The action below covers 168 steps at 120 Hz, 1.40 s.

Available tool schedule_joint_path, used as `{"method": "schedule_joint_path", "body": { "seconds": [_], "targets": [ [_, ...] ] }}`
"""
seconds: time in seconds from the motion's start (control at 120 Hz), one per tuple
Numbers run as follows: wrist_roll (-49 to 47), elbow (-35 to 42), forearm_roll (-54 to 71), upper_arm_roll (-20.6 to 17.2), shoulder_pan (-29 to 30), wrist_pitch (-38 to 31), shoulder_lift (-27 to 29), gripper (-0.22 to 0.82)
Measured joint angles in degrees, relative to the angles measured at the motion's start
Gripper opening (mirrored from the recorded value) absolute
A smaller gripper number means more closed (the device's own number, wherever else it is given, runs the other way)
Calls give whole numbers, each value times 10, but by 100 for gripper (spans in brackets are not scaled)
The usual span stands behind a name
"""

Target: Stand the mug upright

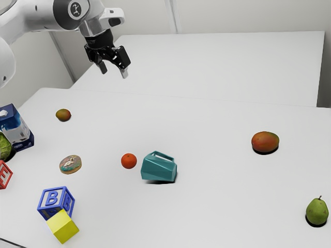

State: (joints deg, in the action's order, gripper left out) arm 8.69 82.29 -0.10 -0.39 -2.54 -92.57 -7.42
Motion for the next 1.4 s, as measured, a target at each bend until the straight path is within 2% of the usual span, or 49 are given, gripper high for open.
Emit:
{"method": "schedule_joint_path", "body": {
  "seconds": [0.317, 0.5, 0.658, 0.8, 0.975, 1.4],
  "targets": [
    [0, 12, -1, 0, 2, 3, 4, 60],
    [-1, 101, -30, 2, 10, -1, 57, 60],
    [-1, 197, -129, 50, -12, -15, 90, 60],
    [0, 265, -193, 72, 6, -38, 104, 60],
    [17, 323, -256, 76, 43, -89, 96, 60],
    [88, 379, -357, 72, 23, -175, 35, 60]
  ]
}}
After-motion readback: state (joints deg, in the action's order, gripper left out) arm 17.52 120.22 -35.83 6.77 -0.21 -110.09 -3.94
